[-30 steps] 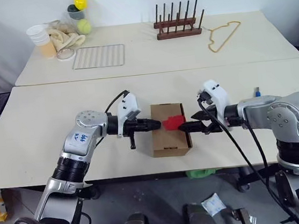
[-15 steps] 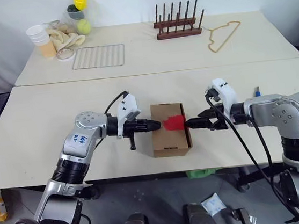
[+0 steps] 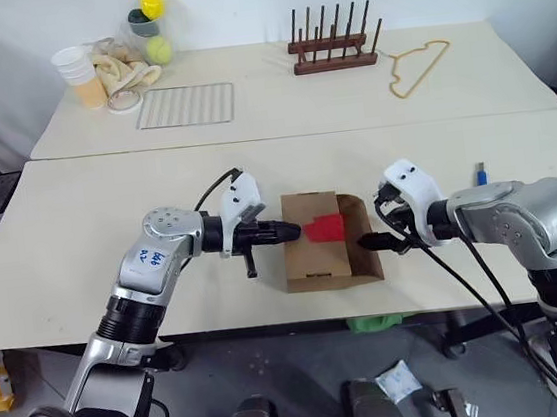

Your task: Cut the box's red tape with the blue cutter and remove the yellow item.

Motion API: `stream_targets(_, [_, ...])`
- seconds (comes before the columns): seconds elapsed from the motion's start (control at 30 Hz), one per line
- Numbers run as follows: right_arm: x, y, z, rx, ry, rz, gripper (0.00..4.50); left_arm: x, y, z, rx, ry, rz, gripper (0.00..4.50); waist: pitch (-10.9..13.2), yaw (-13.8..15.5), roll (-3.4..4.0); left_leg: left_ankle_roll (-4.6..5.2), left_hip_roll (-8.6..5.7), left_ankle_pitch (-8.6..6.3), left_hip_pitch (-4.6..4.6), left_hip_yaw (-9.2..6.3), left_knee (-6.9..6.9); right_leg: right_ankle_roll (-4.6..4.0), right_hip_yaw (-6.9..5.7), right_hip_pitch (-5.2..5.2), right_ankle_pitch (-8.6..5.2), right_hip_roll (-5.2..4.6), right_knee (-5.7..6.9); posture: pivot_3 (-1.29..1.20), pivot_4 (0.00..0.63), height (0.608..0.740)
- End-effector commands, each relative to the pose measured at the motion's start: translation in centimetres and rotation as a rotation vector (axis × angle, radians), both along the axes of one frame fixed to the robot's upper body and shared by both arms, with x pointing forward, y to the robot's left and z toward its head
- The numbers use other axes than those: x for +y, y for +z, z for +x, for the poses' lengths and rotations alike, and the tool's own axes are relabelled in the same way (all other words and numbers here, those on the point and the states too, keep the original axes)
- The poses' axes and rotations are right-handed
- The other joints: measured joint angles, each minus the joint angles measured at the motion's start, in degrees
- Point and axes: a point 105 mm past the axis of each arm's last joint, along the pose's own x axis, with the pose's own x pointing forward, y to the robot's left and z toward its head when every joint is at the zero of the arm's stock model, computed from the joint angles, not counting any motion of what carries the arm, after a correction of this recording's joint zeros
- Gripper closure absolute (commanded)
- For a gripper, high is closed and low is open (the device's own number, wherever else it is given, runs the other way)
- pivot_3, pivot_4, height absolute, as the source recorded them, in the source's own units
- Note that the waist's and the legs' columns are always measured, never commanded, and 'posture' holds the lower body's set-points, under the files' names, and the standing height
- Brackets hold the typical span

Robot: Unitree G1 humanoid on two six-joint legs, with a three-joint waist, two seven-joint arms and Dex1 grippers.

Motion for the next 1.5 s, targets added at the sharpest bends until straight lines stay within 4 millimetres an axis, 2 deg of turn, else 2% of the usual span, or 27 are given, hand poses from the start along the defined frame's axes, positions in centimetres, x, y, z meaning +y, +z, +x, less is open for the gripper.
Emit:
stream_targets(0.03, [0.8, 0.1, 0.3, -0.047, 0.009, 0.029, 0.27, 0.0, -2.1, -0.3, 0.066, 0.01, 0.058, 4.5, 0.0, 0.0, 0.0, 0.0, 0.0, 0.0, 0.0, 0.0, 0.0, 0.0, 0.0, 0.0, 0.0, 0.0, 0.0, 0.0, 0.15, 0.74])
stream_targets(0.2, [1.8, -1.6, -0.2, -0.06, 0.048, 0.025, 0.27, 0.0, -1.9, -0.3, 0.065, 0.008, 0.059, 4.5, 0.0, 0.0, -0.05, 0.0, 0.0, 0.0, 0.01, 0.0, -0.01, 0.0, 0.0, 0.02, 0.0, 0.0, -0.01, 0.0, 0.15, 0.74])
stream_targets(0.33, [1.9, -2.1, -0.5, -0.084, 0.073, 0.0, 0.27, 0.0, -1.8, -0.4, 0.066, 0.006, 0.062, 4.5, -0.1, -0.1, -0.07, 0.0, 0.01, 0.0, 0.06, 0.0, -0.01, 0.0, -0.01, 0.05, 0.0, 0.02, -0.02, 0.0, 0.15, 0.74])
stream_targets(0.53, [0.4, -2.2, -0.1, -0.18, 0.106, -0.115, 0.27, 0.1, -1.7, -0.3, 0.065, 0.007, 0.066, 4.5, -0.1, 0.0, -0.08, 0.0, 0.01, 0.0, 0.06, 0.0, -0.01, 0.0, -0.01, 0.07, 0.0, 0.02, -0.06, 0.0, 0.15, 0.74])
stream_targets(0.67, [0.1, -1.2, -0.3, -0.143, 0.086, 0.0, 0.27, 0.0, -1.5, -0.2, 0.061, 0.002, 0.063, 4.5, -0.1, 0.1, -0.08, 0.0, 0.01, 0.0, 0.05, 0.0, -0.01, 0.0, -0.01, 0.11, 0.0, 0.02, -0.2, 0.0, 0.15, 0.74])
stream_targets(0.83, [-1.8, 0.9, -0.4, 0.048, -0.013, 0.266, 0.27, 0.0, -1.5, -0.3, 0.059, -0.007, 0.067, 4.5, -0.1, 0.0, -0.08, 0.01, 0.01, 0.0, 0.03, 0.0, -0.04, 0.0, -0.01, 0.11, 0.0, 0.02, -0.23, 0.0, 0.15, 0.74])
stream_targets(1.07, [-2.7, 0.1, 0.4, 0.285, -0.113, 0.552, 0.27, -0.2, -1.5, -0.4, 0.059, -0.014, 0.066, 4.5, -0.1, -0.1, -0.08, 0.01, 0.04, -0.01, 0.04, 0.02, -0.11, 0.0, -0.01, 0.1, 0.0, 0.02, -0.27, 0.0, 0.15, 0.74])
stream_targets(1.27, [-1.7, -0.1, 0.5, 0.345, -0.085, 0.606, 0.27, -0.1, -1.4, -0.3, 0.057, -0.011, 0.064, 4.5, -0.1, -0.1, -0.08, 0.01, 0.05, 0.0, 0.05, 0.03, -0.1, 0.0, -0.01, 0.11, 0.0, 0.03, -0.26, 0.0, 0.15, 0.74])
stream_targets(1.43, [-0.5, 0.0, -0.4, 0.386, -0.019, 0.618, 0.27, 0.1, -1.4, -0.2, 0.056, -0.004, 0.065, 4.5, -0.1, -0.1, -0.08, 0.01, 0.05, 0.0, 0.04, 0.03, -0.09, 0.01, -0.01, 0.1, 0.0, 0.02, -0.26, 0.0, 0.15, 0.74])
stream_targets(1.5, [0.0, -0.5, -0.5, 0.401, -0.011, 0.611, 0.63, 0.1, -1.5, -0.2, 0.058, -0.001, 0.064, 4.5, -0.1, -0.1, -0.08, 0.01, 0.05, 0.0, 0.04, 0.02, -0.1, 0.01, -0.01, 0.1, 0.0, 0.02, -0.26, 0.0, 0.15, 0.74])
